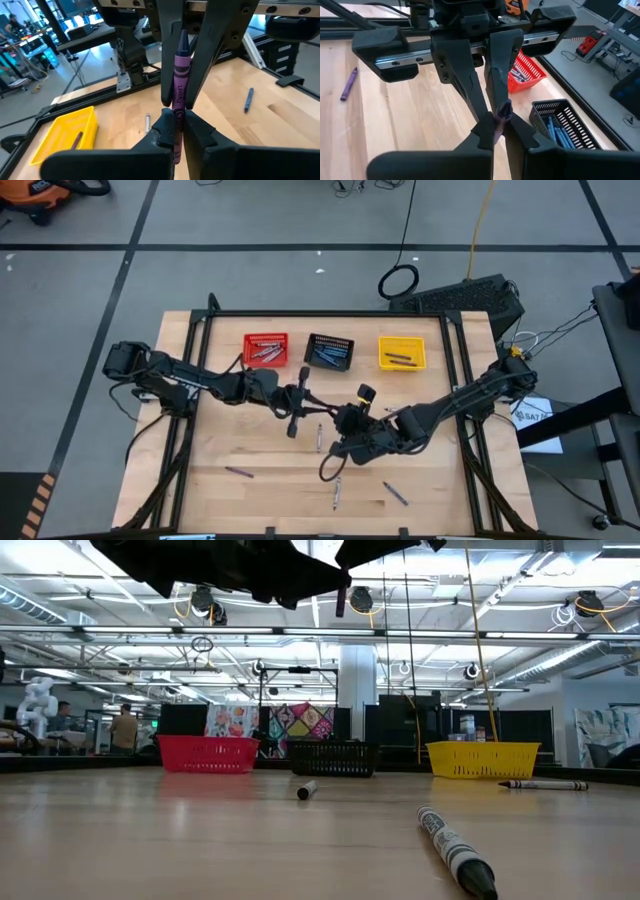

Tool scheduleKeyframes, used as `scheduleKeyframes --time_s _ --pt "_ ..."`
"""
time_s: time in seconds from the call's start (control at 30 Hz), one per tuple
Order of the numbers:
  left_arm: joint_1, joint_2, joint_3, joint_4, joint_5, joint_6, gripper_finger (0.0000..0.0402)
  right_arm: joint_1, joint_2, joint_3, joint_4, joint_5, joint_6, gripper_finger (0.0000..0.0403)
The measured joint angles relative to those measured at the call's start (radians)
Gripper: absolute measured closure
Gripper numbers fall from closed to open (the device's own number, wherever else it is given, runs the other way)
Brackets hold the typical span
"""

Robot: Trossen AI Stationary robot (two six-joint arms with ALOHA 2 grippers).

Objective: Sort crayons
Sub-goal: Put the violet crayon into the yellow bin

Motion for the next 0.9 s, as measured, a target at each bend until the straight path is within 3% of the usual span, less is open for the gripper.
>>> scheduleKeyframes --time_s 0.37,0.5,0.9 --pt "0.0 0.0 0.0 -0.017 -0.055 0.035 0.0317 0.0 0.0 0.0 -0.073 0.009 0.052 0.04" --pt "0.0 0.0 0.0 -0.022 -0.125 0.026 0.0303 -0.011 0.0 0.0 -0.152 0.025 0.108 0.0401" --pt "-0.011 0.0 0.0 -0.137 -0.155 -0.053 0.0301 -0.128 -0.01 0.0 -0.727 -0.005 0.462 0.0401"
